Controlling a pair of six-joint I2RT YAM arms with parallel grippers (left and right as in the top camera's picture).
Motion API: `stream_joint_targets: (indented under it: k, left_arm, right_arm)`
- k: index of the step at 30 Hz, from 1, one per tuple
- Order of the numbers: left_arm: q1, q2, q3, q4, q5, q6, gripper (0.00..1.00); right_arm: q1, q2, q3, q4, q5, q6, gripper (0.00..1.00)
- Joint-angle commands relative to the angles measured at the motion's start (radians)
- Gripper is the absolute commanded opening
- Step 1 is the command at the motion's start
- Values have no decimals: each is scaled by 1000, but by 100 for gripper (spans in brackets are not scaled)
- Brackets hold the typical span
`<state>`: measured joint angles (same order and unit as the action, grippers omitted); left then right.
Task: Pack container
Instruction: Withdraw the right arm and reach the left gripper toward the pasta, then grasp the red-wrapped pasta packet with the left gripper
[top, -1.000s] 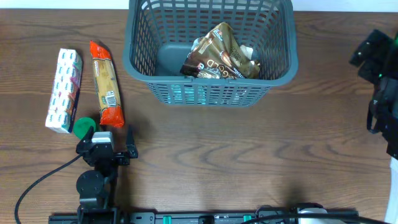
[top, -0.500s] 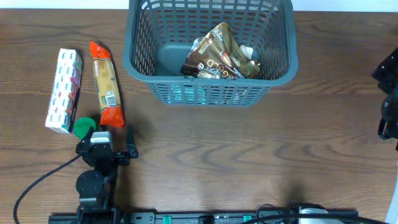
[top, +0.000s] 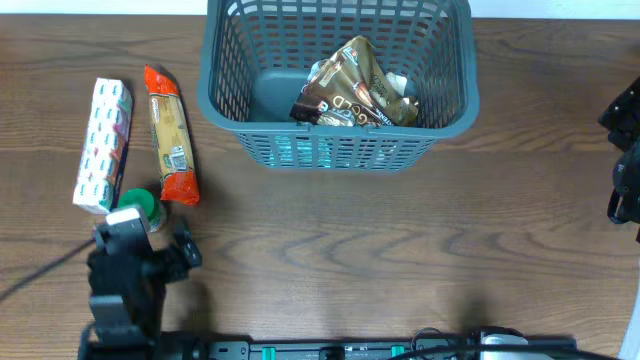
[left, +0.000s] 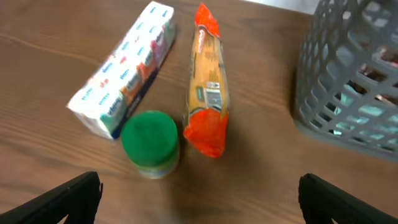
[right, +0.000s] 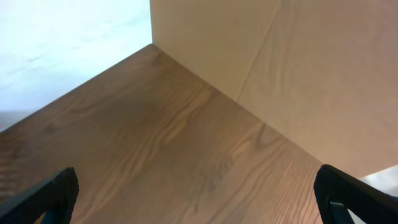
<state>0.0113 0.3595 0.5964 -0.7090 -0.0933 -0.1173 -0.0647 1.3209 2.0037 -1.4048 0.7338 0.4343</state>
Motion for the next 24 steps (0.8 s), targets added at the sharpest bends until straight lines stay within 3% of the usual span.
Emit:
stream_joint_targets:
  k: [1,4,13,19,24]
  left_arm:
    - [-2,182,158,-15,-35,35,98]
    - [-2,289,274,20,-35,127,99]
    - [-2,357,396,226,48,113,99]
    - [-2,390,397,167,53,112,99]
    - [-2,542,469,64,52,77,99]
  right_arm:
    - [-7,-2,5,-2,18,14,99]
    - [-7,-2,5,-2,18,14,99]
    - [-7,-2,5,-2,18,14,99]
    - [-7,-2,5,-2,18,14,99]
    - [-7,-2,5,-2,18,14,99]
